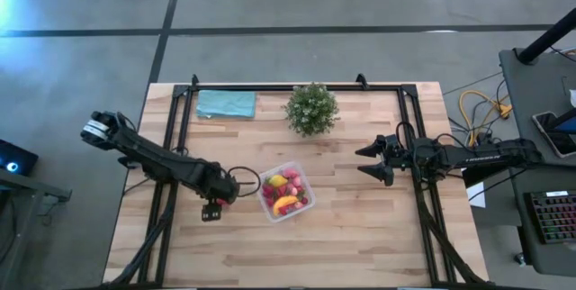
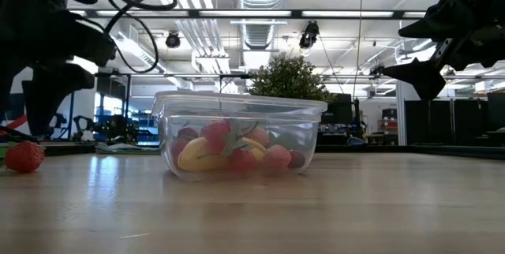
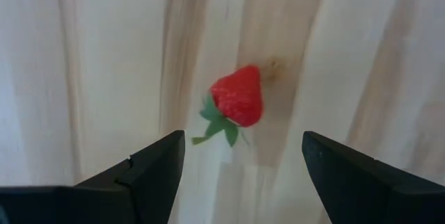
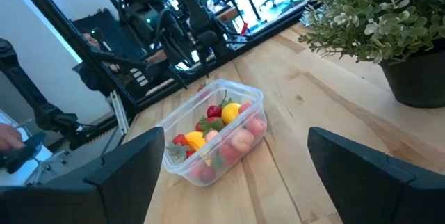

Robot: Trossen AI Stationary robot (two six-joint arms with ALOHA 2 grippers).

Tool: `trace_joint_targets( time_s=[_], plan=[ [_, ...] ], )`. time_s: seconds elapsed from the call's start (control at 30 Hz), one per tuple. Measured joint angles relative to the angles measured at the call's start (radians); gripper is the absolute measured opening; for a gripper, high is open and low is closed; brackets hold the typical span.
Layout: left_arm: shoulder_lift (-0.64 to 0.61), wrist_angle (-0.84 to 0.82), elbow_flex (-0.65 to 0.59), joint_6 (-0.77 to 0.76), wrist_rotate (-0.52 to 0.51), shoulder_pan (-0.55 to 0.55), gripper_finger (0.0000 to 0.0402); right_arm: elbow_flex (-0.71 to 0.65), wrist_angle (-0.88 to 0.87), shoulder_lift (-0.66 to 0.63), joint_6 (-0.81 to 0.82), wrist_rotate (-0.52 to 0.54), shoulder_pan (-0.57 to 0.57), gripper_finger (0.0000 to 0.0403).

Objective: Pick and placing Produce into tupperware
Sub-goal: Put the red strawberry into the transparent bin

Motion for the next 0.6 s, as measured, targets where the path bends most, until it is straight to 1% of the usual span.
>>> trace_joint_targets(
  time_s=[0.17, 0.43, 0.6],
  plan=[
    [0.023, 0.005, -0.006, 0.003, -0.046, 0.000, 0.0276, 0.000, 0.000, 0.000, 0.000, 0.000, 0.000, 0.0350],
    [0.055, 0.104, -0.006, -0.001, -0.048, 0.000, 0.0276, 0.000, 0.000, 0.000, 0.000, 0.000, 0.000, 0.0346],
    [0.097, 0.101, -0.008, -0.001, -0.048, 0.000, 0.0276, 0.000, 0.000, 0.000, 0.000, 0.000, 0.000, 0.0350]
  ],
)
